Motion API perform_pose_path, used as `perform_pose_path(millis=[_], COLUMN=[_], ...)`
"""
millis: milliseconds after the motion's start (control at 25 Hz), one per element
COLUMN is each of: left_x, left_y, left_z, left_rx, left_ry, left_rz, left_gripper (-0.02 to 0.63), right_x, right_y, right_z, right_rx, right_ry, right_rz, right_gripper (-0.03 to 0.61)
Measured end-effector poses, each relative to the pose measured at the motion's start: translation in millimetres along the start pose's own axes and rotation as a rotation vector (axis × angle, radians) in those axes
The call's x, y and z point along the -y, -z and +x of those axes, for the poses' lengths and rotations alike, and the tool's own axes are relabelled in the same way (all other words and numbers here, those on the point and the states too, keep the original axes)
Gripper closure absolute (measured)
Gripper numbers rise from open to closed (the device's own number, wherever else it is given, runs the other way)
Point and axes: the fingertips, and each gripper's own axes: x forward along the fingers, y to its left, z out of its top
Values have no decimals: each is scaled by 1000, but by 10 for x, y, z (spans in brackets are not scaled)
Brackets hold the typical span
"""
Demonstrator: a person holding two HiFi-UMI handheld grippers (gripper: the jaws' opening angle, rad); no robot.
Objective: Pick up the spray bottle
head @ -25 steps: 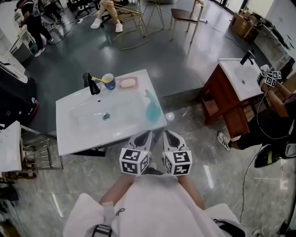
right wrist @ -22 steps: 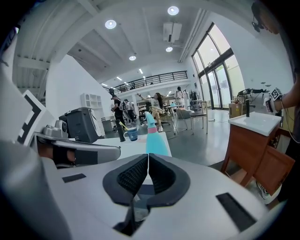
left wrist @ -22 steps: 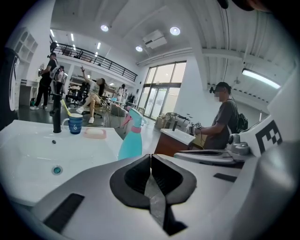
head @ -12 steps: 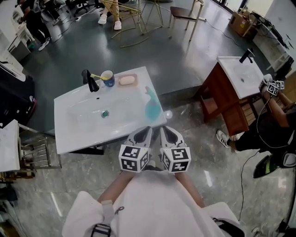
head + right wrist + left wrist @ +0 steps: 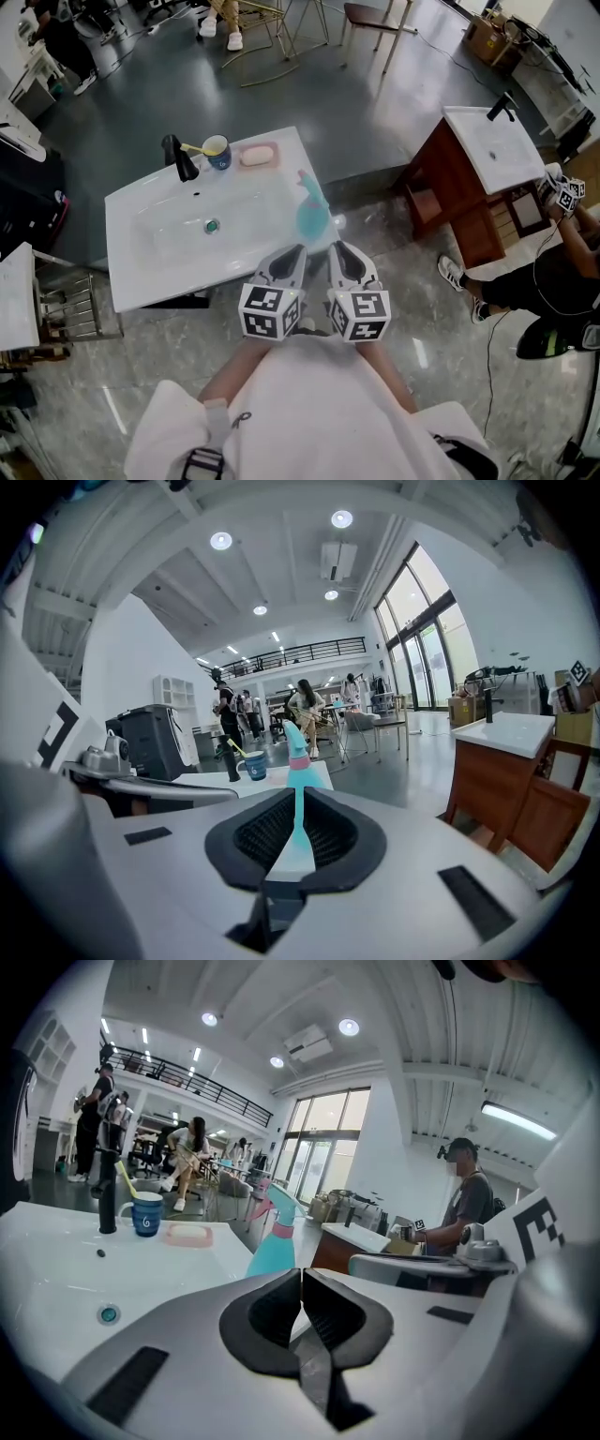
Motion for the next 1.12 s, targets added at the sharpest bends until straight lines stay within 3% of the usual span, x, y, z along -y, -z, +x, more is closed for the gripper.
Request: perform_pose_path(millis=[480,520,600,1120], left_x=[-217,-233,-255,-501], left_y=[-230,-229,-234,-264], left_z=[222,236,263,379], left_rx=[18,16,14,4], left_ry=[9,8,7,-31], left_rz=[3,2,1,-24], left_gripper=[588,588,588,588], right_x=[-39,-39,-53,-56], right_y=[-229,-224,-213,-180], right_z=[295,320,365,682], right_rx=[51,46,36,-6], right_ry=[-49,-55,-84,-119], right_rz=[-2,-2,12,-18], right_gripper=[546,532,414,312])
